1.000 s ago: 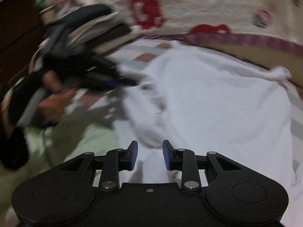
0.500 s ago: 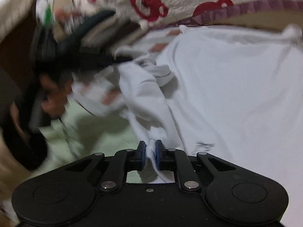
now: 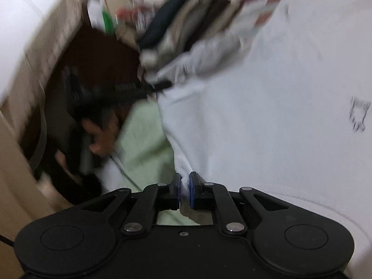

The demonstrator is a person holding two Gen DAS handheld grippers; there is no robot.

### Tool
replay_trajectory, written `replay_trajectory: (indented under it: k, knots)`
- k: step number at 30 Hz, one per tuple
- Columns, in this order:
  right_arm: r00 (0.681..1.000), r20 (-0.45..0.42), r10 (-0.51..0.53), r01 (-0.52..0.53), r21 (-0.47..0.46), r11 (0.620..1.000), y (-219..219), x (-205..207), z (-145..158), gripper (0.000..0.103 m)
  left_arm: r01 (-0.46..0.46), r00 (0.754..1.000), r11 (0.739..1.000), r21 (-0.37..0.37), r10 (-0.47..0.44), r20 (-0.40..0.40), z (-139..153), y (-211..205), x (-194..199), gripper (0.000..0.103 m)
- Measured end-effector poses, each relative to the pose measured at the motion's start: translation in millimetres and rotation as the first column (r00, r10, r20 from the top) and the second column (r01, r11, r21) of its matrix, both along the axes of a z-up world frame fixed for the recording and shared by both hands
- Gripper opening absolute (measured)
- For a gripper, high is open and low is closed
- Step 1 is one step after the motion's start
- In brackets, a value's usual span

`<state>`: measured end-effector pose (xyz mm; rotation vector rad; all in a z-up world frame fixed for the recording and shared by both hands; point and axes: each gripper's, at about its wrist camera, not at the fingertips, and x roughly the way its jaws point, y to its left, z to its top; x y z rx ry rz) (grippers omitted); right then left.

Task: Fold clothes
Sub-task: 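Pull the hem with the right gripper while the left gripper drags the sleeve toward the stack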

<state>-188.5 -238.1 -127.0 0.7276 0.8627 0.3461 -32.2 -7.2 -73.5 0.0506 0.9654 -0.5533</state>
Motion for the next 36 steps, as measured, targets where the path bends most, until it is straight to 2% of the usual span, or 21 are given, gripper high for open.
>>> replay_trajectory:
  k: [1, 3, 5, 8, 11, 13, 15, 25, 26, 28, 29, 30, 31, 33, 35, 36]
  knots:
    - [0.999, -0.022, 0.028, -0.028, -0.029, 0.999, 9.2, 2.8, -4.8, 0.011, -0.026, 0.999, 0.999, 0.03, 0.027, -0.02, -9.5, 4.6, -1.5, 0.0]
    - [0.996, -0.066, 0.065, -0.072, -0.119, 0.99, 21.1, 5.3, -15.0, 0.011, -0.063, 0.998, 0.996, 0.069, 0.065, -0.023, -19.8, 12.0, -2.5, 0.0]
    - [0.993, -0.084, 0.083, -0.096, -0.155, 0.983, 26.2, 6.8, -19.4, 0.011, -0.093, 0.995, 0.991, 0.095, 0.096, -0.029, -28.8, 19.2, -2.4, 0.0]
    - [0.99, -0.092, 0.107, -0.122, -0.179, 0.976, 28.8, 8.2, -22.1, 0.011, -0.07, 0.996, 0.997, -0.016, 0.069, -0.059, -26.6, 23.3, 11.9, 0.004]
    - [0.986, -0.1, 0.133, -0.151, -0.205, 0.967, 31.2, 9.7, -24.7, 0.011, -0.033, 0.999, 0.997, -0.066, 0.031, -0.036, -24.6, 10.1, 31.9, 0.016]
    - [0.983, -0.106, 0.15, -0.17, -0.222, 0.96, 32.8, 10.6, -26.4, 0.011, 0.024, 0.998, 0.995, -0.101, -0.028, -0.047, -26.0, -2.8, 49.5, 0.031]
    - [0.98, -0.112, 0.166, -0.189, -0.238, 0.953, 34.4, 11.6, -28.2, 0.011, 0.077, 0.994, 0.987, -0.138, -0.088, -0.071, -29.2, -19.7, 67.1, 0.04]
    - [0.975, -0.12, 0.185, -0.213, -0.288, 0.934, 40.2, 9.7, -29.3, 0.011, 0.115, 0.958, 0.967, -0.227, -0.168, -0.231, -73.7, -75.9, 124.1, 0.043]
    - [0.977, -0.118, 0.18, -0.207, -0.288, 0.935, 39.5, 9.2, -29.5, 0.011, 0.116, 0.953, 0.965, -0.235, -0.175, -0.246, -78.3, -81.2, 129.5, 0.045]
    - [0.978, -0.109, 0.176, -0.201, -0.306, 0.93, 40.0, 8.0, -28.7, 0.011, 0.118, 0.942, 0.961, -0.251, -0.188, -0.277, -87.6, -91.7, 140.4, 0.057]
    - [0.979, -0.104, 0.176, -0.2, -0.314, 0.928, 40.3, 7.3, -28.0, 0.011, 0.119, 0.936, 0.959, -0.259, -0.195, -0.292, -92.2, -97.0, 145.8, 0.058]
    - [0.979, -0.1, 0.179, -0.202, -0.321, 0.925, 40.5, 6.5, -27.0, 0.011, 0.121, 0.933, 0.957, -0.262, -0.2, -0.298, -95.4, -101.5, 149.6, 0.056]
    - [0.979, -0.096, 0.182, -0.204, -0.328, 0.923, 40.8, 5.7, -26.0, 0.011, 0.13, 0.942, 0.96, -0.248, -0.198, -0.272, -93.9, -103.1, 147.6, 0.043]
    - [0.978, -0.087, 0.188, -0.207, -0.341, 0.917, 41.3, 4.1, -24.0, 0.011, 0.145, 0.959, 0.963, -0.226, -0.192, -0.206, -85.7, -100.9, 142.0, 0.003]
    - [0.978, -0.079, 0.195, -0.21, -0.355, 0.911, 41.9, 2.5, -21.9, 0.011, 0.147, 0.975, 0.966, -0.214, -0.178, -0.135, -73.1, -93.7, 135.8, 0.003]
    - [0.977, -0.075, 0.198, -0.212, -0.361, 0.908, 42.1, 1.7, -20.9, 0.011, 0.117, 0.982, 0.963, -0.242, -0.148, -0.117, -63.0, -82.9, 133.6, 0.003]
